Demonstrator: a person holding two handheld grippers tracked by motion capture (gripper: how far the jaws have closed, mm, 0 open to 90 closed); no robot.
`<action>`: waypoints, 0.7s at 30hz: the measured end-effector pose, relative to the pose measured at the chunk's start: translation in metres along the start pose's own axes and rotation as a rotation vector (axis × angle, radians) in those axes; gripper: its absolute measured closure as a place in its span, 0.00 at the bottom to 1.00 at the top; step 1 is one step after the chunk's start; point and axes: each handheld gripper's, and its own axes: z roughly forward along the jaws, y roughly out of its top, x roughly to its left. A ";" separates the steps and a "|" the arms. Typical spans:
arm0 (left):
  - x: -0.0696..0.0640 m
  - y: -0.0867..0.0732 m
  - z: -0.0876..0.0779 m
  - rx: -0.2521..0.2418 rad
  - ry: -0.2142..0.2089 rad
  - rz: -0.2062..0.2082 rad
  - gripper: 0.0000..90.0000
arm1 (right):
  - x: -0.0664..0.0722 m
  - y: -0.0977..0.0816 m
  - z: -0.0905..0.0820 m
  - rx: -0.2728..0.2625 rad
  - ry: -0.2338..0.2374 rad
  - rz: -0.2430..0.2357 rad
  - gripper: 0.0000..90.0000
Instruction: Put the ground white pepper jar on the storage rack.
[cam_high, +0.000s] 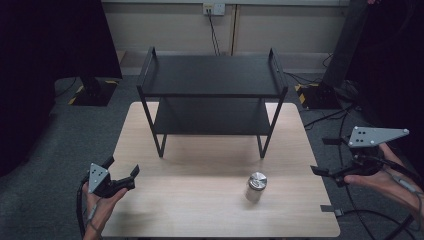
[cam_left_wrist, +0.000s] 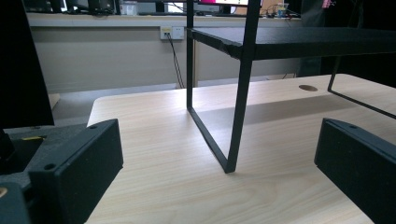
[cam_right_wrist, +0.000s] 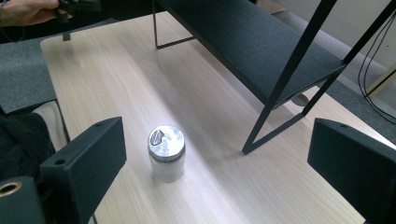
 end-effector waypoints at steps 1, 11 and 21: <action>0.000 0.000 0.000 0.001 -0.001 0.001 0.00 | -0.001 -0.001 0.001 -0.003 0.001 0.004 0.05; -0.001 0.000 -0.001 0.001 -0.003 0.001 0.00 | -0.005 -0.014 0.011 -0.018 0.000 0.022 0.05; -0.001 0.000 -0.001 0.004 -0.004 0.002 0.00 | -0.007 -0.034 0.029 -0.038 -0.004 0.058 0.05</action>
